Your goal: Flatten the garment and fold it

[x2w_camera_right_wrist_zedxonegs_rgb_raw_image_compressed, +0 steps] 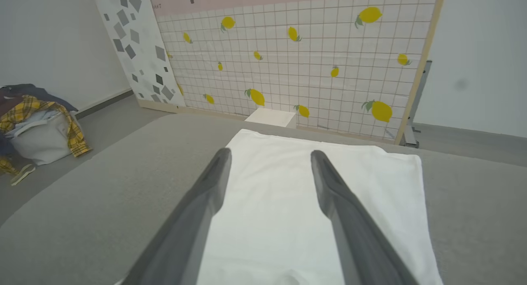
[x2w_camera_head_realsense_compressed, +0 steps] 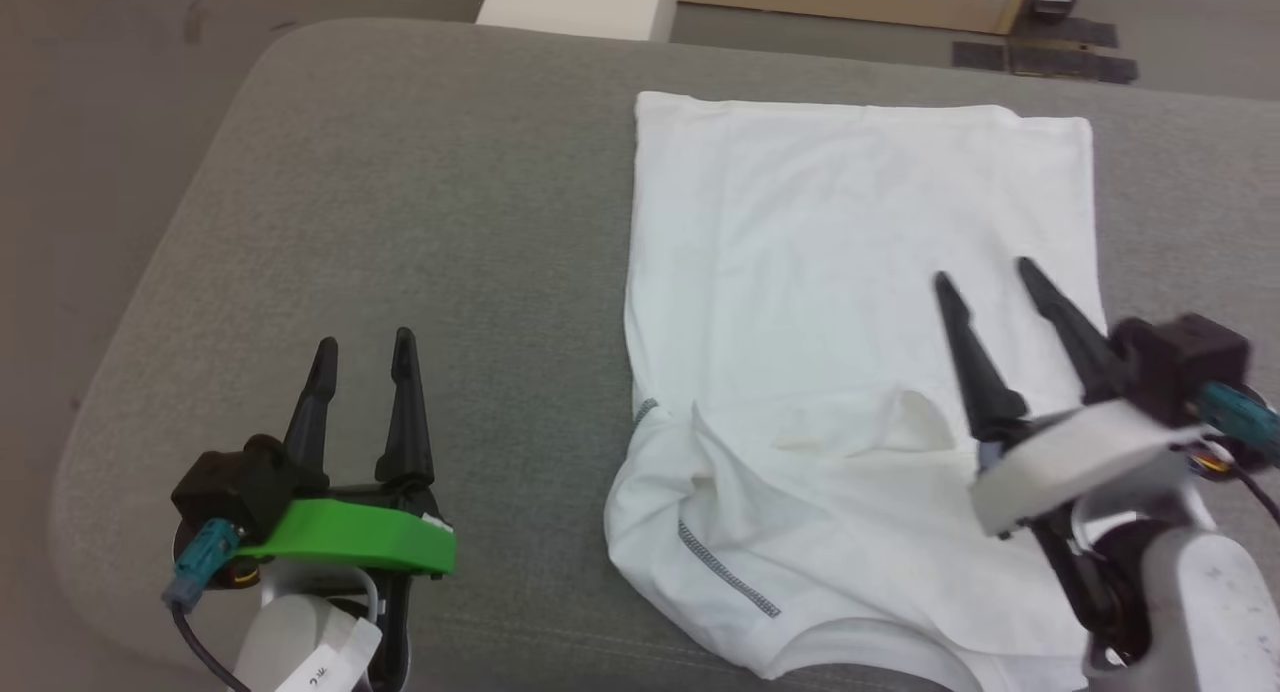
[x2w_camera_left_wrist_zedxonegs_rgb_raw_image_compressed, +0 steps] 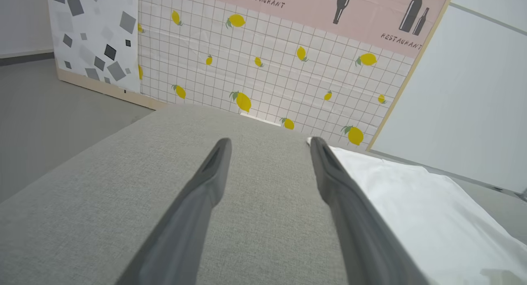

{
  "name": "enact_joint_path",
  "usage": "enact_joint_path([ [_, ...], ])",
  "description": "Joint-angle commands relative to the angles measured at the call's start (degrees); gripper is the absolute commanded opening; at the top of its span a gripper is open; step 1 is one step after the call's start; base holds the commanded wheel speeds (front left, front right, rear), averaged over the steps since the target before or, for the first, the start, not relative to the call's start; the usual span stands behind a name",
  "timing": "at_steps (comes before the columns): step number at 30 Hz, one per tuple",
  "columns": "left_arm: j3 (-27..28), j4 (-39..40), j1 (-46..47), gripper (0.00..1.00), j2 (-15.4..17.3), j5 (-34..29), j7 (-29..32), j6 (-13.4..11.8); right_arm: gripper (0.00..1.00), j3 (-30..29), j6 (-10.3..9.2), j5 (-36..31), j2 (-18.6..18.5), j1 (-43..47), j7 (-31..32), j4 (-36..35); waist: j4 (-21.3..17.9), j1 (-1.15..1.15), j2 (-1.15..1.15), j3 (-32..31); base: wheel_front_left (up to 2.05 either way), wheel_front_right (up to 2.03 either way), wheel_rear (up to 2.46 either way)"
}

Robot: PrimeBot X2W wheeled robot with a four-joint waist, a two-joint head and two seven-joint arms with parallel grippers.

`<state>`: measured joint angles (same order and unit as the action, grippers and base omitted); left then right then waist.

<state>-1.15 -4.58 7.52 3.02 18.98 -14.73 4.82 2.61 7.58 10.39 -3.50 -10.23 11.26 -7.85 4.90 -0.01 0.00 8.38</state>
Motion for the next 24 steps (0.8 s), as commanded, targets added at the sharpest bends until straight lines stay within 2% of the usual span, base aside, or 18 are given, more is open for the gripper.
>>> enact_joint_path([
  [1,-0.3,-0.4,0.1,1.00,0.0,-0.8,-0.3,0.4,1.00,-1.5,-0.09,-0.7,0.2,1.5,-2.2,-0.1,-2.7,0.01,0.00,-0.3,0.00,0.00,0.00],
  [8,-2.8,-3.4,7.9,1.00,3.6,-2.3,2.7,1.5,1.00,-4.2,-0.09,-2.6,-0.6,3.4,-10.6,2.4,-7.0,0.01,0.00,3.5,0.00,0.00,0.00],
  [15,-7.4,-7.4,22.8,1.00,12.4,-4.9,10.5,2.4,1.00,-3.7,-0.09,-2.2,-2.5,1.0,-15.0,4.6,-12.5,0.01,0.00,10.2,0.00,0.00,0.00],
  [24,-13.7,-14.5,41.1,1.00,21.5,-1.1,21.0,2.6,1.00,-3.2,-0.09,-0.3,-2.9,-3.0,-18.1,5.9,-19.7,0.01,0.00,19.3,0.00,0.00,0.00],
])
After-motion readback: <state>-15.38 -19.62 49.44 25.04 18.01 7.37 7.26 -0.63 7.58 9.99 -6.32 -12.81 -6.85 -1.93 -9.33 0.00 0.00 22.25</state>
